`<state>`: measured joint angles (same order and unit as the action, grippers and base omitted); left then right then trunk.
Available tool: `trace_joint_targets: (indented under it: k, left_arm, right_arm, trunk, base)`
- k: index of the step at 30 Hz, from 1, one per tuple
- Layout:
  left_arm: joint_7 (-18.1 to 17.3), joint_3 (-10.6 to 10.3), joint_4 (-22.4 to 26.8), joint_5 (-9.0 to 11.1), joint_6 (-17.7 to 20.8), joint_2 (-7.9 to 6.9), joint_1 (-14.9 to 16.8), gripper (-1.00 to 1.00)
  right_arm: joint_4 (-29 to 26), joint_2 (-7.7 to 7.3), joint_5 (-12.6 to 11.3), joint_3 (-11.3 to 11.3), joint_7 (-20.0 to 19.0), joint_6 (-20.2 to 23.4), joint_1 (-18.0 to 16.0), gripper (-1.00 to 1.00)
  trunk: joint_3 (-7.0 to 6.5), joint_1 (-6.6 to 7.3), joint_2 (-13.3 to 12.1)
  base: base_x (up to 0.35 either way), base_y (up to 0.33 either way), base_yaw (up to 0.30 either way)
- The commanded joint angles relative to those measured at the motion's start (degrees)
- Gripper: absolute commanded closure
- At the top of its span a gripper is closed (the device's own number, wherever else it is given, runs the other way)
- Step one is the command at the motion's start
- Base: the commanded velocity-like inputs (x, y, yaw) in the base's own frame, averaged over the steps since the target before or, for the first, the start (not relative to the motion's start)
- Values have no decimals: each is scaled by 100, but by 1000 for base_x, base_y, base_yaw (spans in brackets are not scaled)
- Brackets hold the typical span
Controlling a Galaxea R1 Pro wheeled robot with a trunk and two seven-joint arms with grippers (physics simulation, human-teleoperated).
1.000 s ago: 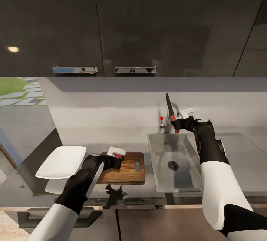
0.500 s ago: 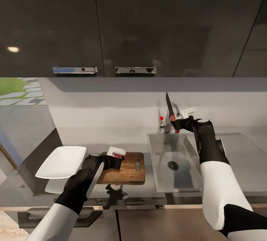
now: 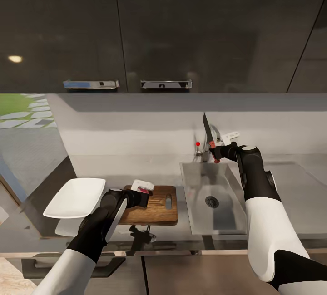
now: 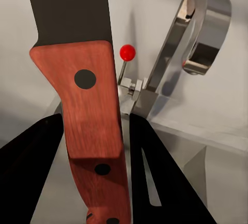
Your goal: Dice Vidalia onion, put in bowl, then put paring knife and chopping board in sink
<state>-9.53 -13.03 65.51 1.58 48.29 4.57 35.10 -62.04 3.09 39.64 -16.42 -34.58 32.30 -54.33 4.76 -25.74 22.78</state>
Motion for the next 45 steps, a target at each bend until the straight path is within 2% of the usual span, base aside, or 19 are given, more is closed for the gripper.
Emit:
trace_joint_targets:
  k: [1, 45]
  left_arm:
    - [-14, 2, 5, 9, 30, 0, 5, 100]
    - [-14, 2, 5, 9, 31, 0, 5, 100]
  right_arm:
    - [-9, 7, 56, -20, -57, 5, -8, 100]
    - [-1, 7, 58, -19, -57, 5, -8, 100]
  trunk:
    - [19, -4, 14]
    - [166, -4, 14]
  base:
    - [0, 0, 0]
    - [0, 0, 0]
